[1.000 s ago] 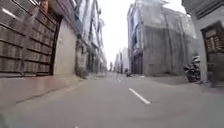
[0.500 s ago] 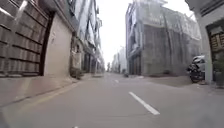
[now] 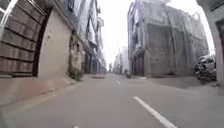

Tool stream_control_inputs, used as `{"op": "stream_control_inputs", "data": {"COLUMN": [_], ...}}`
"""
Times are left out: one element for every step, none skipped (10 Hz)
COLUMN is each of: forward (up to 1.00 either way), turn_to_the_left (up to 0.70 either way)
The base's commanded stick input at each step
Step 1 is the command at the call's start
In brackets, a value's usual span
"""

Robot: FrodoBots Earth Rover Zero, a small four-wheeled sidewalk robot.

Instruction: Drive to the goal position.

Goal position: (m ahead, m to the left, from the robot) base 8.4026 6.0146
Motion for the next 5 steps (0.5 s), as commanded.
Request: {"op": "stream_control_inputs", "data": {"forward": [1.00,1.00,1.00,1.00,1.00], "turn_to_the_left": [-0.40,-0.40,-0.40,-0.40,-0.20]}}
